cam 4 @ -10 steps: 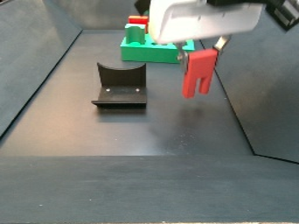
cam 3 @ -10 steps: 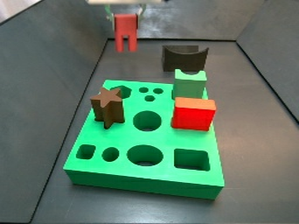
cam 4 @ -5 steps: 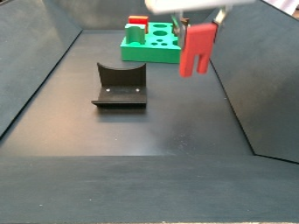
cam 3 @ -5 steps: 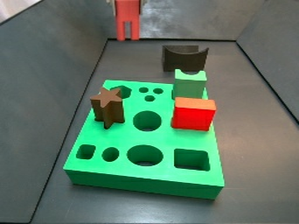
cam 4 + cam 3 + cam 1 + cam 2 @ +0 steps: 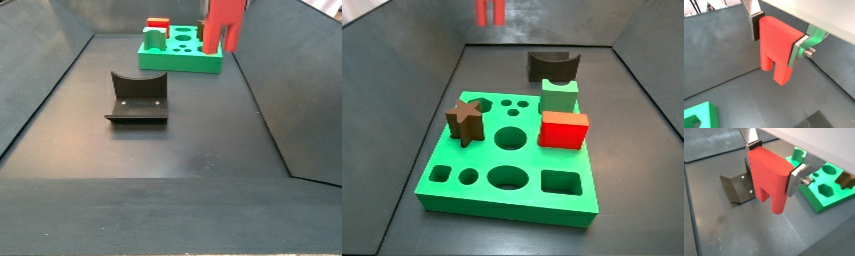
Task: Pick up the square-circle object. Move up. Rotate the square-circle object. Move to above the board. Insert the square-circle object.
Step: Rotate the square-circle object.
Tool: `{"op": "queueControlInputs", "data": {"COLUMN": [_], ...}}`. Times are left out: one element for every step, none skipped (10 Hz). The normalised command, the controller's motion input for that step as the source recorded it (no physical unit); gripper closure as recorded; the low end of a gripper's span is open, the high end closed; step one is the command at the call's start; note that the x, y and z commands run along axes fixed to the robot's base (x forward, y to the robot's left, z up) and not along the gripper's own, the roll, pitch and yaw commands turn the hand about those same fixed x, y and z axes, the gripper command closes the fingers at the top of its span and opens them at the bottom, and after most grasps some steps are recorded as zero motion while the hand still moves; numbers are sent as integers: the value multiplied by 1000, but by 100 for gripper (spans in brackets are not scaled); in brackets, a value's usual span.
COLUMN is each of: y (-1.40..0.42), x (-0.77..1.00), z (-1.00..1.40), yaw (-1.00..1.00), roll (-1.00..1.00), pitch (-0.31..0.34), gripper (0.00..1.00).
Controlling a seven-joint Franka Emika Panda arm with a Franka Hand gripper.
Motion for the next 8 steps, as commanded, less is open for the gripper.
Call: {"op": "queueControlInputs", "data": {"y": [-31, 0, 3, 26, 19, 15, 14, 13], "x": [16, 0, 13, 23, 8, 2, 2, 0], "z": [326, 0, -144, -89, -56, -43, -23, -19], "yaw": [26, -1000, -1000, -1000, -1000, -1000, -1000, -1000], "roll": [68, 7, 4, -8, -10, -10, -14, -16], "pitch": [79, -30, -31, -40, -41, -41, -42, -44], "gripper": [100, 100, 100, 100, 100, 100, 100, 100]}}
